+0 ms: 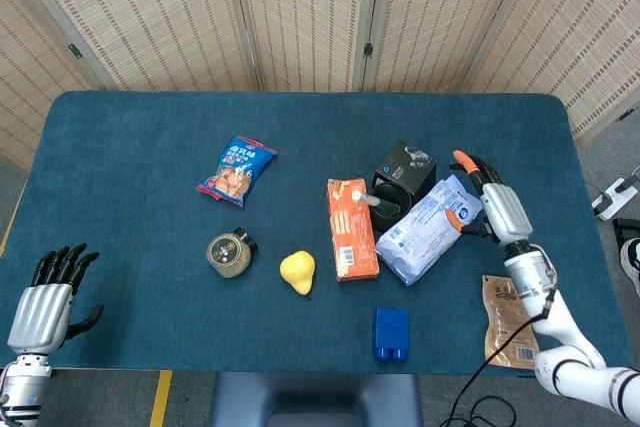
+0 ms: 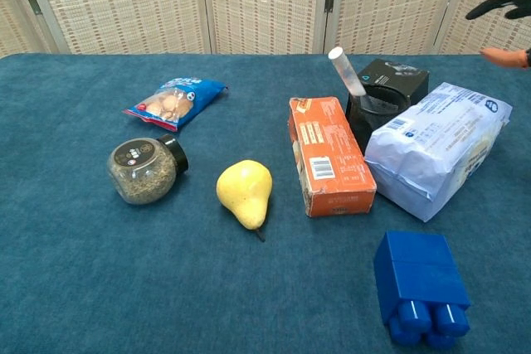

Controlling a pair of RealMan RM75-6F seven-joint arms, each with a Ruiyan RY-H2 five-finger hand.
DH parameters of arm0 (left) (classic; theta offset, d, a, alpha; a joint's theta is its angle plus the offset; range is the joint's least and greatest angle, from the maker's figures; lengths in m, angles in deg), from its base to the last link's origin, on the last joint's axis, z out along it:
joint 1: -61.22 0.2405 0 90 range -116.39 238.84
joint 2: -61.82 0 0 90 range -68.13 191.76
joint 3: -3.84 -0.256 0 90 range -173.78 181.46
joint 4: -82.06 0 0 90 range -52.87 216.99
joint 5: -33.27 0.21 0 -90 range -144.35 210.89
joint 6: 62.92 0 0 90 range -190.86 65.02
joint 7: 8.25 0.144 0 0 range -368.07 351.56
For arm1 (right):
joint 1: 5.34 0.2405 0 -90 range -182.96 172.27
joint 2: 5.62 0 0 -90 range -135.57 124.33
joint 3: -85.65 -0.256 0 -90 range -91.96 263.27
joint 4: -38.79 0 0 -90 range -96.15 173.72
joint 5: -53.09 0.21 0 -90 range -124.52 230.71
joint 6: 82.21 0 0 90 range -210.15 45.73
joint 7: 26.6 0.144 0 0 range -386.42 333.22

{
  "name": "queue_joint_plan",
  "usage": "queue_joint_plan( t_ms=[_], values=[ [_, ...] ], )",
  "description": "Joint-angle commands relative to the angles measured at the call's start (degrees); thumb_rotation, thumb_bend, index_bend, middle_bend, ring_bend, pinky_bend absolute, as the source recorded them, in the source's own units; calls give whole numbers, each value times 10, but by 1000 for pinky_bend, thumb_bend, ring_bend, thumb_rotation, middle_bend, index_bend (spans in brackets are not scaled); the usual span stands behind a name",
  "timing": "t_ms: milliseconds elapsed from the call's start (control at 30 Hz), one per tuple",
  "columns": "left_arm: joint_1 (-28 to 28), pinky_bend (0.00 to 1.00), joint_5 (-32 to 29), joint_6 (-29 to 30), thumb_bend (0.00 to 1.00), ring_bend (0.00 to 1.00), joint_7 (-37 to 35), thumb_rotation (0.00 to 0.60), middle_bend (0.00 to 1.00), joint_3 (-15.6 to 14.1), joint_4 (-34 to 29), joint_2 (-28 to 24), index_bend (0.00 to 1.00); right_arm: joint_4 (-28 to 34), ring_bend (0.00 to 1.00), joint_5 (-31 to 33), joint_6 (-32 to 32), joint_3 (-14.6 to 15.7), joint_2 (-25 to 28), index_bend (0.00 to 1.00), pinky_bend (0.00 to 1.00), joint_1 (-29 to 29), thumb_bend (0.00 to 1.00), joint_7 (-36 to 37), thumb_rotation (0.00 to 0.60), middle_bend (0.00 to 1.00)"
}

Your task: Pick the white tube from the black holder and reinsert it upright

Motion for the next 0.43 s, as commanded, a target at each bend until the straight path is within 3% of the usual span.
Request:
queue_joint_plan(
  t_ms=[33,200,433],
  values=[
    [-1,93,1,0,320,57,2,600,112,0,-1,0,198,101,54,-15,86,45,84,40,48,-74,327,-122,600,203],
    [0,93,4,6,321,57,7,600,112,1,-5,3,198,152,66,-35,145,83,123,46,50,-133,327,-159,600,212],
    [6,93,10,29,321,57,14,600,113,7,-8,10,189,157,54,-70,236,116,118,46,50,-206,327,-161,600,194]
  ],
)
